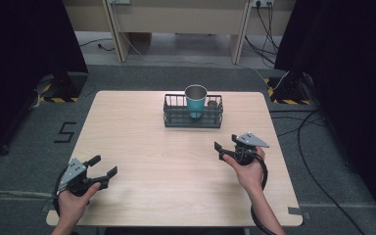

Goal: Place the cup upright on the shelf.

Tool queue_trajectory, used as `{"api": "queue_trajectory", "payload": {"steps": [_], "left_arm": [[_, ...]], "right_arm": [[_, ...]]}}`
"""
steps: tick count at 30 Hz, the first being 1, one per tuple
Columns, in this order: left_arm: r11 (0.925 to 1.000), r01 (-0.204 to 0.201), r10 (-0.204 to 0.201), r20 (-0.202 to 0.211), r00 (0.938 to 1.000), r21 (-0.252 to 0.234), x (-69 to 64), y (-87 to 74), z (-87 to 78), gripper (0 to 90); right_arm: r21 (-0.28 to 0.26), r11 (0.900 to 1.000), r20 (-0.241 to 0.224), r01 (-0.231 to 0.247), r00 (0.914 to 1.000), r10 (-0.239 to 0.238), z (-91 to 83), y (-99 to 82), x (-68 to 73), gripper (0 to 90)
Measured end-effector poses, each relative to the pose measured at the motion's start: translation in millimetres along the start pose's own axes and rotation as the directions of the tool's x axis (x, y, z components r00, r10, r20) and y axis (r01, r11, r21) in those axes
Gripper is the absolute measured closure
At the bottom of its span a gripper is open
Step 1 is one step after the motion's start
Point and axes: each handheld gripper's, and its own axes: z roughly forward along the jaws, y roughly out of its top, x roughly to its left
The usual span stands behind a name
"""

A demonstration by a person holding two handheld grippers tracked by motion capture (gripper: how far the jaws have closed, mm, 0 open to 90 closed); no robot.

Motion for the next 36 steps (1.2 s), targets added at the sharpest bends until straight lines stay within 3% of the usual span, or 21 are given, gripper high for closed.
{"api": "queue_trajectory", "payload": {"steps": [22,36], "left_arm": [[1.0000,-0.008,0.008,-0.013,0.9999,-0.002,0.4,0.3,-0.3,15.2],[1.0000,-0.003,0.003,-0.008,1.0000,0.005,0.2,-0.2,0.4,15.2]], "right_arm": [[-0.030,0.9987,0.059,-0.040,0.9974,0.042,-47.7,-29.6,-17.3,22.1],[-0.042,0.9981,0.109,-0.046,0.9927,0.050,-67.7,-51.6,-26.0,22.3]]}}
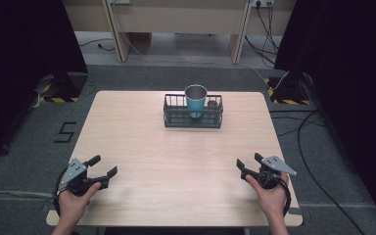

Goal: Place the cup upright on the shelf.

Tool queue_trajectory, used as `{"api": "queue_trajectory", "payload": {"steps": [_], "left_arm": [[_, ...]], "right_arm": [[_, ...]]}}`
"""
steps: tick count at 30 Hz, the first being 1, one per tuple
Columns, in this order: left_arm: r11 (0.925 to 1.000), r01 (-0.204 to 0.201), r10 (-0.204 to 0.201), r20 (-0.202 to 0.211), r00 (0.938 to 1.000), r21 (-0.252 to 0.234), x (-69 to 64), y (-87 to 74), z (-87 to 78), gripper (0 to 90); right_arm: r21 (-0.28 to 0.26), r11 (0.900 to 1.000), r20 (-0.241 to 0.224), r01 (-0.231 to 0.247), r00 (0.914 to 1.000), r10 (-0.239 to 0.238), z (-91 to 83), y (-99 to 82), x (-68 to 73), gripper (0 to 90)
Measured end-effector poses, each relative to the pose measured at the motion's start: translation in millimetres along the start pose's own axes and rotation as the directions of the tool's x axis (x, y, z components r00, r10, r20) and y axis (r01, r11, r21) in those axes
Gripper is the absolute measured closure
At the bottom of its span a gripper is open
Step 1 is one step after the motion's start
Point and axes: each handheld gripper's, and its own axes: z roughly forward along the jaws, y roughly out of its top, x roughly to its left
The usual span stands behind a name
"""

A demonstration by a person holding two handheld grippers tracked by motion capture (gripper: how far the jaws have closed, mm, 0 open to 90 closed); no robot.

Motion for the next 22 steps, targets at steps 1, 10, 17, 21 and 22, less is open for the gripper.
{"api": "queue_trajectory", "payload": {"steps": [1,10,17,21,22], "left_arm": [[1.0000,-0.006,0.006,-0.006,1.0000,-0.004,0.3,0.2,-0.1,15.2],[1.0000,0.001,-0.001,0.003,1.0000,0.000,-0.1,-0.2,0.3,15.2],[1.0000,-0.002,0.002,0.006,1.0000,-0.001,-0.5,0.1,0.2,15.2],[1.0000,-0.005,0.005,0.008,1.0000,-0.003,-0.9,0.5,0.5,15.2],[1.0000,-0.005,0.005,0.007,1.0000,-0.003,-1.0,0.5,0.4,15.3]], "right_arm": [[-0.002,1.0000,0.002,-0.004,1.0000,0.004,-1.1,-1.1,-0.2,22.3],[-0.032,0.9995,0.009,0.004,1.0000,-0.004,-4.4,-6.7,-2.4,22.9],[-0.039,0.9992,0.014,0.007,0.9999,-0.006,-7.2,-9.4,-2.2,22.9],[-0.026,0.9996,0.008,0.009,0.9999,-0.009,-7.0,-11.8,-1.1,23.1],[-0.020,0.9997,0.005,0.011,0.9999,-0.011,-7.0,-11.7,-0.8,23.5]]}}
